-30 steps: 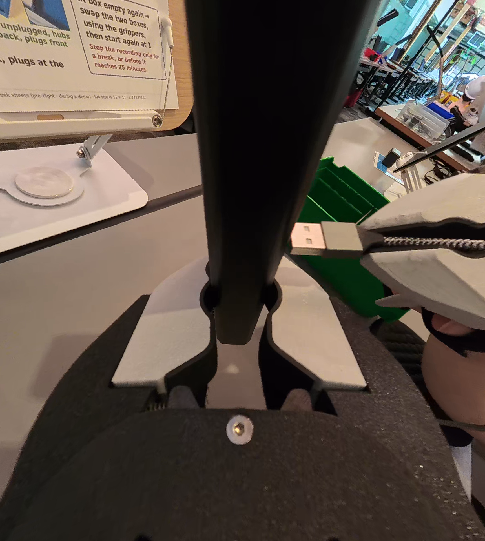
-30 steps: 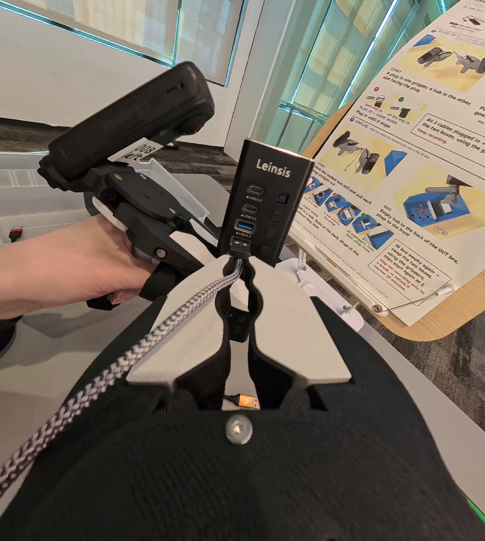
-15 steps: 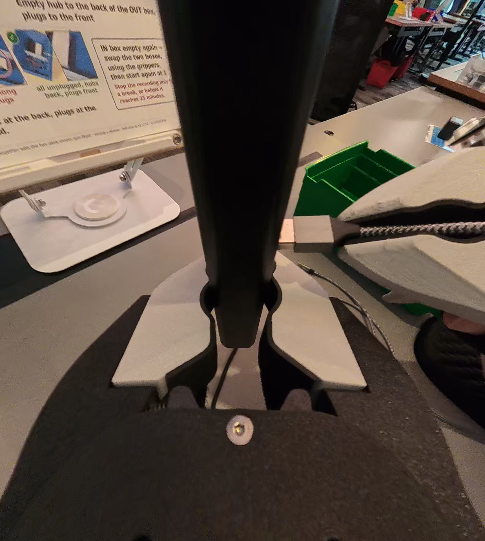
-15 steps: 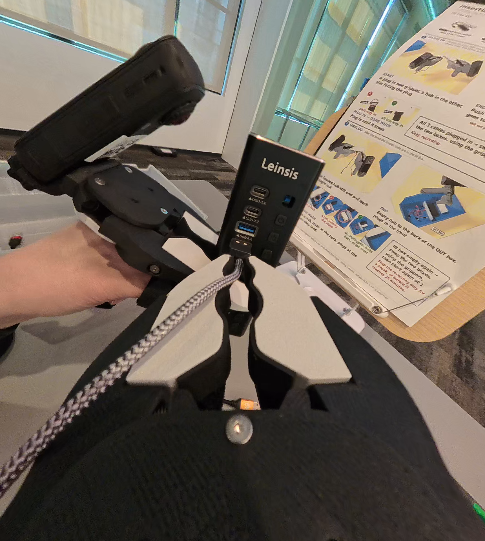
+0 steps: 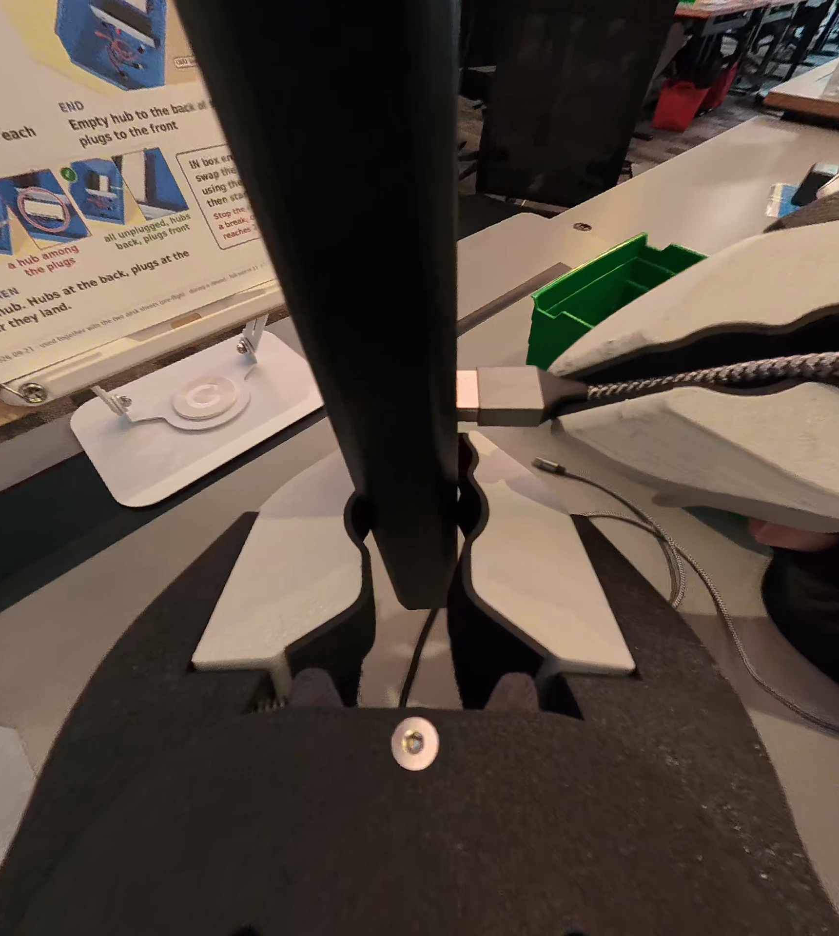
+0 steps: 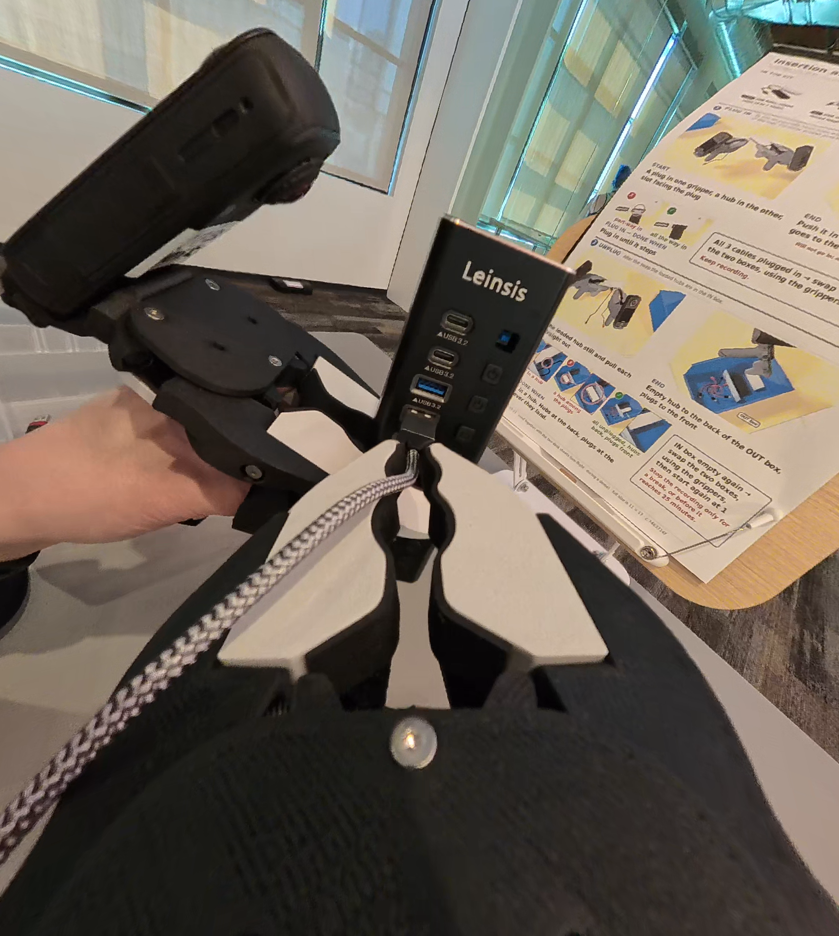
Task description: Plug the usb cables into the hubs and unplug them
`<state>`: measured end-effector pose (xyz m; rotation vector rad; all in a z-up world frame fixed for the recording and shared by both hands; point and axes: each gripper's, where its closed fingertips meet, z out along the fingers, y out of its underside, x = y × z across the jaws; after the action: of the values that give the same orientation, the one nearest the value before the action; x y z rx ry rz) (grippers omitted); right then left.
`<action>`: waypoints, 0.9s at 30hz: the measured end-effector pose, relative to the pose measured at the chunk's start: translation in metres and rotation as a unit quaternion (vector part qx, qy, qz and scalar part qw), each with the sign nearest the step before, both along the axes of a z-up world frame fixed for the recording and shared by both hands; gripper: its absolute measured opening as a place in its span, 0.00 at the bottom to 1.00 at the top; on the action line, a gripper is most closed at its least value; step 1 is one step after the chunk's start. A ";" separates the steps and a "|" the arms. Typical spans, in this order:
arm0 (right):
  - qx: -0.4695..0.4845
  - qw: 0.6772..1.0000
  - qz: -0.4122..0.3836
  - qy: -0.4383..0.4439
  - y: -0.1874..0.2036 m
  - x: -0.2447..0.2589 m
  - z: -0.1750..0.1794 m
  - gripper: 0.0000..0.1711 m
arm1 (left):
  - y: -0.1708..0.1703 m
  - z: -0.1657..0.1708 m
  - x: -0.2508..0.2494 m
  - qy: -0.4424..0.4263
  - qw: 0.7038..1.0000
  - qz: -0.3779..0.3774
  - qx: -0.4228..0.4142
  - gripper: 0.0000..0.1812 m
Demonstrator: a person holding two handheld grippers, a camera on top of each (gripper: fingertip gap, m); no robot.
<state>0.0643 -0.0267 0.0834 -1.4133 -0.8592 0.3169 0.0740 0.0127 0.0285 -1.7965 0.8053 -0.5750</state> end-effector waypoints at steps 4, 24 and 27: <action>0.000 1.000 0.003 -0.006 0.000 0.001 0.000 0.04 | 0.000 -0.002 0.000 0.025 1.000 -0.003 0.017 0.17; -0.075 0.989 0.020 -0.129 0.032 0.030 -0.064 0.11 | 0.042 -0.066 -0.018 -0.012 0.998 0.027 -0.047 0.17; -0.179 0.975 -0.030 -0.129 0.052 0.056 -0.096 0.11 | 0.052 -0.082 -0.025 0.002 0.999 0.030 -0.021 0.17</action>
<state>0.1202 0.0253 -0.0122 -1.8419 -1.0021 0.2518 0.0490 0.0642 -0.0537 -1.8556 0.7446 -0.5527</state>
